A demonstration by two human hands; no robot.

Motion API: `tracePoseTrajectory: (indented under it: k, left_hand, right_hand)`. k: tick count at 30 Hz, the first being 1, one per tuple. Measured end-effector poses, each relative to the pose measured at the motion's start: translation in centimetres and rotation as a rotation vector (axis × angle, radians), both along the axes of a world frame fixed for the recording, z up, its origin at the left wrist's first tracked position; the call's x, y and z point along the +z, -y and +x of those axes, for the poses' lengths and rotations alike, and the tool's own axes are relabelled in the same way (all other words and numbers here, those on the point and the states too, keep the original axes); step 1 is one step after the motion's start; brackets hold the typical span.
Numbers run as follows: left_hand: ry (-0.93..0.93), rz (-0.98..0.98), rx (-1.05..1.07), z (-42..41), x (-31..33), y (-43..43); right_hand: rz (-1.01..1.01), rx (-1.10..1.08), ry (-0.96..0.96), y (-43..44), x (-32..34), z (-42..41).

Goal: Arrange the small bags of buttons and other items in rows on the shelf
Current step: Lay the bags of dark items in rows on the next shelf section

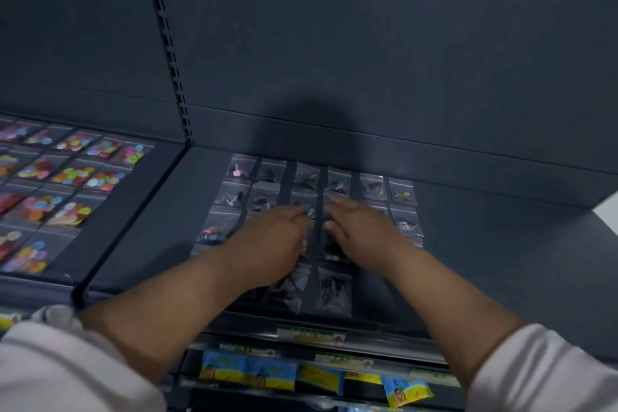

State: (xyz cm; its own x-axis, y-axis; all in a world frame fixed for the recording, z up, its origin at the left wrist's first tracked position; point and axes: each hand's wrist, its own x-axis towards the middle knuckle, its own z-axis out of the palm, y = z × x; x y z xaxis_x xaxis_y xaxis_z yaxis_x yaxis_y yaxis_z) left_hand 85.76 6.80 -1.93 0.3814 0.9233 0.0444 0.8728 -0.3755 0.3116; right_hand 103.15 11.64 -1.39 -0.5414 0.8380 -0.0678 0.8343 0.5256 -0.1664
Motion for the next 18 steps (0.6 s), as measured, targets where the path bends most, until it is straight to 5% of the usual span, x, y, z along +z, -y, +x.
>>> tracePoseTrajectory:
  k: [18]
  left_hand:
    - [-0.077,-0.048,0.008,0.7,-0.8,-3.5]
  right_hand:
    - [-0.069,-0.019,0.054,-1.1,-1.0,0.1]
